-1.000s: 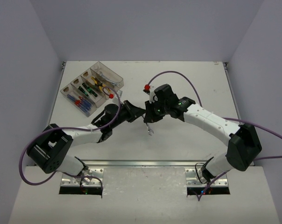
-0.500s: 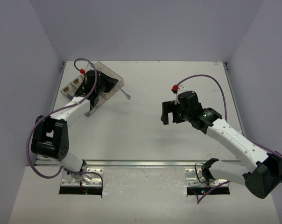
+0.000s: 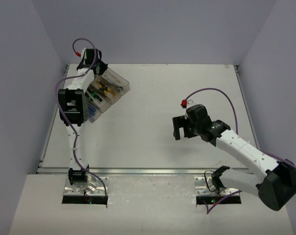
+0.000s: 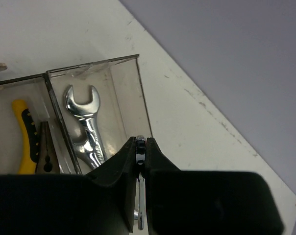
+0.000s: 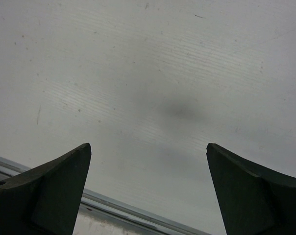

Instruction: Sort the tools into containers

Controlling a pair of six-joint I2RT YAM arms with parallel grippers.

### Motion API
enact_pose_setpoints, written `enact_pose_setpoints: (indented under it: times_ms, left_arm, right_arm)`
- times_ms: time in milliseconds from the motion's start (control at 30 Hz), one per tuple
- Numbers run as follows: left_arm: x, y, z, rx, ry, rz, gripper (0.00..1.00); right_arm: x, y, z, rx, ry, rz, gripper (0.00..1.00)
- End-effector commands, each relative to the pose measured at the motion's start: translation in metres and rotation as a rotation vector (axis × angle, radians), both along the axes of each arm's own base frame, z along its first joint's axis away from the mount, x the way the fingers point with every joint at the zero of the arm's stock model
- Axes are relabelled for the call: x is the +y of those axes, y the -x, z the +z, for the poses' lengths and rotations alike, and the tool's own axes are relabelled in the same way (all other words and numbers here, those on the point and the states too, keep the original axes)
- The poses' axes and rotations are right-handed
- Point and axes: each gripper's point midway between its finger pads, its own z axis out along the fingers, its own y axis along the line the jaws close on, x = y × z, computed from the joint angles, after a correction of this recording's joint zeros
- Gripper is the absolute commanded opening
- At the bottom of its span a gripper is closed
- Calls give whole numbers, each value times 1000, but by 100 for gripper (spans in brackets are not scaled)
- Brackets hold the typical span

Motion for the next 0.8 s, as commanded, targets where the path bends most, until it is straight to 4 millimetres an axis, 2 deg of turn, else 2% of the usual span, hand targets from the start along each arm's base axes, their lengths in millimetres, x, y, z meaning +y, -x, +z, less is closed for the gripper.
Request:
enact_pose_setpoints:
  times_ms: [0, 100, 133, 167, 233, 267, 300, 367, 467, 533, 567, 667, 700, 767]
  left_arm:
    - [8, -8, -3, 12, -16, -8, 21]
    - [5, -8, -14, 29, -5, -14, 54]
    - [5, -7, -14, 29, -3, -15, 66]
    - [5, -6, -11, 25, -6, -16, 74]
    - [7, -5, 19, -28, -21, -20, 82]
    - [7, -2, 27, -42, -35, -26, 92]
    - [8, 3, 41, -59, -55, -28, 99]
    - [13, 18, 81, -108, -110, -30, 100]
    - [20, 52, 146, -181, -188, -25, 100]
    - [20, 79, 148, -157, -225, -43, 100]
    - [18, 92, 157, -165, -237, -51, 100]
    - [0, 158, 170, -170, -227, -113, 100]
    - [-2, 175, 171, -175, -223, -121, 100]
    - [-35, 203, 181, -237, -241, -216, 100]
  right_arm:
    - [5, -11, 16, -82, -35, 5, 99]
    - [6, -11, 15, -78, -33, 7, 99]
    - [6, -12, 15, -77, -33, 8, 99]
    - [6, -11, 13, -73, -31, 9, 99]
    - [6, -12, 11, -68, -27, 8, 99]
    - [6, -12, 11, -68, -26, 6, 99]
    - [6, -13, 11, -69, -27, 6, 99]
    - [7, -13, 13, -78, -30, 7, 99]
    - [6, -16, 22, -118, -47, 1, 99]
    - [6, -18, 30, -155, -59, -1, 99]
    - [6, -19, 35, -174, -68, -3, 99]
    - [-7, -25, 58, -260, -55, -57, 99]
    - [-9, -29, 63, -277, -51, -76, 99]
    - [-20, -26, 72, -278, -30, -121, 99]
